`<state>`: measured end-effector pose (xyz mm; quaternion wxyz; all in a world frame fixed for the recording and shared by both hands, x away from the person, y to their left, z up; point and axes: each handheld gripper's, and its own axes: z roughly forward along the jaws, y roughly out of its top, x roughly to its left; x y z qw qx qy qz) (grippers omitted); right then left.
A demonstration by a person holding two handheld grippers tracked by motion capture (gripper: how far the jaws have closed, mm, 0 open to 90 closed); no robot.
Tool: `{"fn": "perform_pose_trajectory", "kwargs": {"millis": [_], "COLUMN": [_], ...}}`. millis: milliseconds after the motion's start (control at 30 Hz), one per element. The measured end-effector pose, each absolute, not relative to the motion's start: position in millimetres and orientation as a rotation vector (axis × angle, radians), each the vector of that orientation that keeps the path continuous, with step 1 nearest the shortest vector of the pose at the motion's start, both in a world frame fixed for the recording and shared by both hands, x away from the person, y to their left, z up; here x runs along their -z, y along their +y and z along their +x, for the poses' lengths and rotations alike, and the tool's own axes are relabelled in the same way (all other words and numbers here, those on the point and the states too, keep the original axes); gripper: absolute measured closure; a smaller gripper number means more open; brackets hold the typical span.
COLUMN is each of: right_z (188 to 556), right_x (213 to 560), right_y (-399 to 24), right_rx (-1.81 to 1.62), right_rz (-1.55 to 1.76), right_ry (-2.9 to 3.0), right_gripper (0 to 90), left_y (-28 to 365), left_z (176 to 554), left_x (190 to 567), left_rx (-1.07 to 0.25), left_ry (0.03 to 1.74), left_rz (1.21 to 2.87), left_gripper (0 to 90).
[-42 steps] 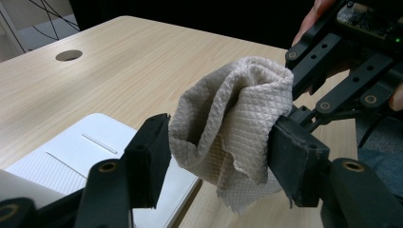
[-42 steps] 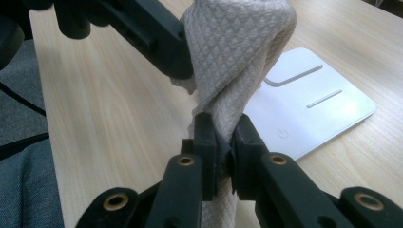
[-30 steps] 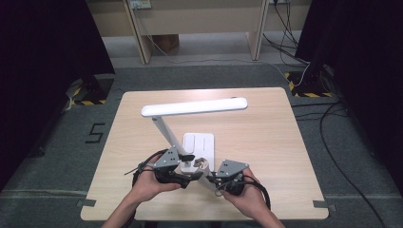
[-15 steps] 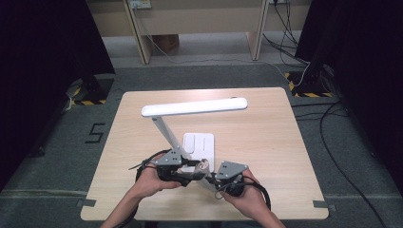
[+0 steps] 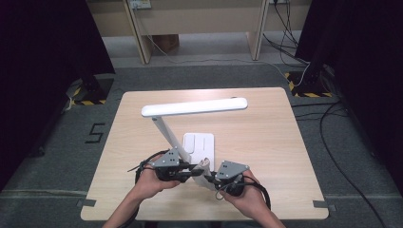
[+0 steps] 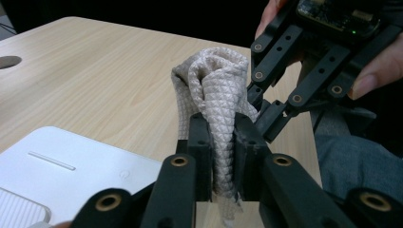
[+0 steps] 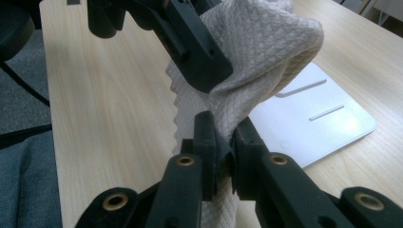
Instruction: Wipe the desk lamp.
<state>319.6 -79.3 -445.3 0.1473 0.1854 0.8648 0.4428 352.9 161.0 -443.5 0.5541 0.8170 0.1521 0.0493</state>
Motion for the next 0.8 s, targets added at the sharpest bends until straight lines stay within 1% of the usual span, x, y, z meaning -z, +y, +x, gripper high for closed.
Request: {"fn": "perform_pose_trajectory", "kwargs": {"millis": [133,200,533,700,800], "right_z": [319.8,319.7,319.0,320.6,324.1], "right_x": [444.3,444.2,440.3,433.6,430.4], "right_y": [-78.3,-77.7,-76.8,-81.6,-85.4], "right_rx": [-1.295,-1.303,-1.352,-1.413,-1.44], "right_rz": [0.534,0.536,0.568,0.609,0.624], "right_ry": [2.475,2.475,2.433,2.387,2.355], "right_gripper": [81.8,79.7,61.1,57.4,57.2], "left_y": [162.1,163.2,171.2,182.3,190.6], "left_z": [349.6,348.2,339.8,336.5,333.3], "left_x": [442.2,441.4,439.5,435.6,432.8], "left_rx": [-0.15,-0.17,-0.259,-0.302,-0.325], "left_ry": [0.356,0.347,0.397,0.423,0.437], "left_rz": [1.924,1.93,1.927,1.902,1.888], "left_gripper": [83.4,84.2,84.9,85.0,85.0]}}
